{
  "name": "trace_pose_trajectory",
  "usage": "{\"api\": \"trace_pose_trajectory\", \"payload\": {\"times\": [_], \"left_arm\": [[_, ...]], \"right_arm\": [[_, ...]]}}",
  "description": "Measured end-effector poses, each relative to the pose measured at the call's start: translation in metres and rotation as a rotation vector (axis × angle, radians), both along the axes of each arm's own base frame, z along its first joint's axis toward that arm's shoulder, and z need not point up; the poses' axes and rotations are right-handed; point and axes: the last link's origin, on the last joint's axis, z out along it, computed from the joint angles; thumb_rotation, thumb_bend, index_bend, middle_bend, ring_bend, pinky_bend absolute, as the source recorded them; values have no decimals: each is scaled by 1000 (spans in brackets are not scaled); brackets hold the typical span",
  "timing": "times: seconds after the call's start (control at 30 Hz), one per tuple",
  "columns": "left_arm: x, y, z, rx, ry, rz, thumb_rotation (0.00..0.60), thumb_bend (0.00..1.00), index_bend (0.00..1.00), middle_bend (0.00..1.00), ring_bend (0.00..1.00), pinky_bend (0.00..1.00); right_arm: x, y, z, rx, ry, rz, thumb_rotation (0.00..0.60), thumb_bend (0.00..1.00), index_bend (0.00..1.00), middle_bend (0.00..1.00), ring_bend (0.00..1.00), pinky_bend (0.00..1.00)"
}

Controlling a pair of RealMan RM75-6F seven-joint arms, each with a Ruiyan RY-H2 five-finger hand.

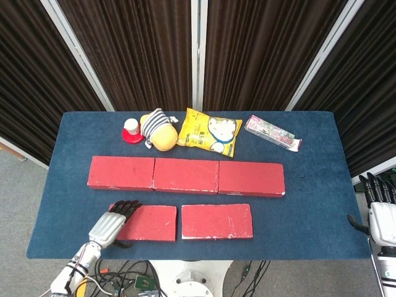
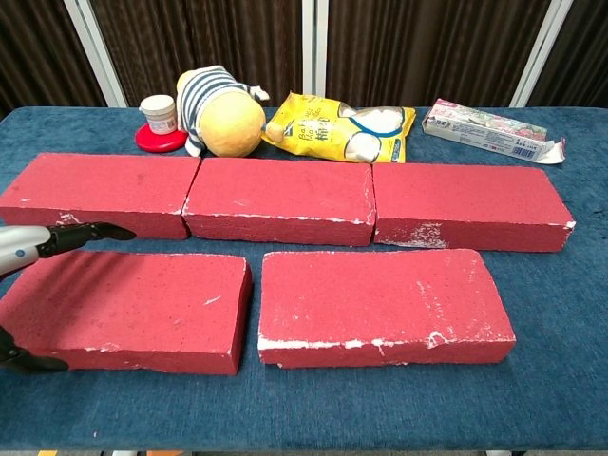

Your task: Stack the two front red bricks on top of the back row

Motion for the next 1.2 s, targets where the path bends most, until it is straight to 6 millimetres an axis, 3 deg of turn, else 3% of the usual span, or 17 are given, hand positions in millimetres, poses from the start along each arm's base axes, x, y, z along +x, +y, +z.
{"api": "trace_pose_trajectory", "payload": {"times": [0.73,1.03,1.2], "left_arm": [[13,25,-16,-105,62,-33,600,49,35,5,0,3],[16,28,-20,-126,69,-8,600,53,29,90,9,5],[16,29,-19,-138,63,4,600,133,35,149,92,6]], "right_arm": [[-7,-1,-6,23,-4,-21,600,120,0,0,0,0],[-8,-2,-6,21,-13,-26,600,143,0,0,0,0],[-10,-1,-7,23,-15,-33,600,149,0,0,0,0]]}}
